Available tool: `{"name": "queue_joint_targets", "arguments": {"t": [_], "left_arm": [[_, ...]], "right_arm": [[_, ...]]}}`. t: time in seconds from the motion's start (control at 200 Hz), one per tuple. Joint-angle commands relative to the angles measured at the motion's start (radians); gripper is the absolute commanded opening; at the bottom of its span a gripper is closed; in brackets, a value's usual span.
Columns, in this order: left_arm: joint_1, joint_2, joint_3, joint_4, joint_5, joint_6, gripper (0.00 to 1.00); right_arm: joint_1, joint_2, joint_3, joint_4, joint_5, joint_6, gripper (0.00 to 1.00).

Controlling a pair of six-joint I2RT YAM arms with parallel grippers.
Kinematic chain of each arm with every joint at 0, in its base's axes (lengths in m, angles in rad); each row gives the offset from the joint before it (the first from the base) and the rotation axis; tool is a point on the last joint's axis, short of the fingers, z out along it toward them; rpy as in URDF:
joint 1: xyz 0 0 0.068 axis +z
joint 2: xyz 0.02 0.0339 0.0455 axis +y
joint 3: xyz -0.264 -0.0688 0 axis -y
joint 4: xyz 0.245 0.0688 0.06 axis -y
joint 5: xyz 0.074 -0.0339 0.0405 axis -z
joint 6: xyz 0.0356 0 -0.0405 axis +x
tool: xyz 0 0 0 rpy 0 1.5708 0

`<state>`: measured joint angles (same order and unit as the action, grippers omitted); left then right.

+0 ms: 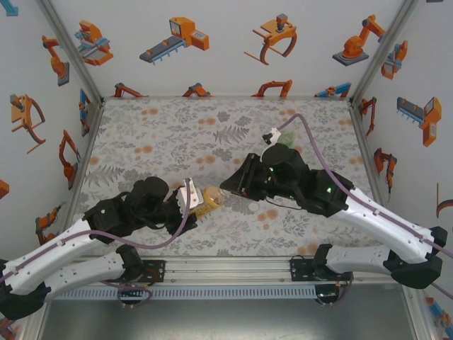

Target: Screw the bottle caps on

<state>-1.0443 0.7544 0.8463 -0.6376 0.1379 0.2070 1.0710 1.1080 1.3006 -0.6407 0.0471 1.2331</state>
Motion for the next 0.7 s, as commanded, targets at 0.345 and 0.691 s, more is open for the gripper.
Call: {"name": "queue_joint_targets", "arguments": {"t": [0.345,0.691], "left_arm": [[-0.003,-0.017,0.007,0.167,0.212,0.072,0.0],[-0.003,0.028,0.036,0.105,0.439,0.117,0.0]], "right_arm": [[0.007,-0.115,0.061,-0.005,-0.069,-0.575,0.72],[0.007,-0.149,0.141,-0.082,-0.467,-1.28,0.73]]}}
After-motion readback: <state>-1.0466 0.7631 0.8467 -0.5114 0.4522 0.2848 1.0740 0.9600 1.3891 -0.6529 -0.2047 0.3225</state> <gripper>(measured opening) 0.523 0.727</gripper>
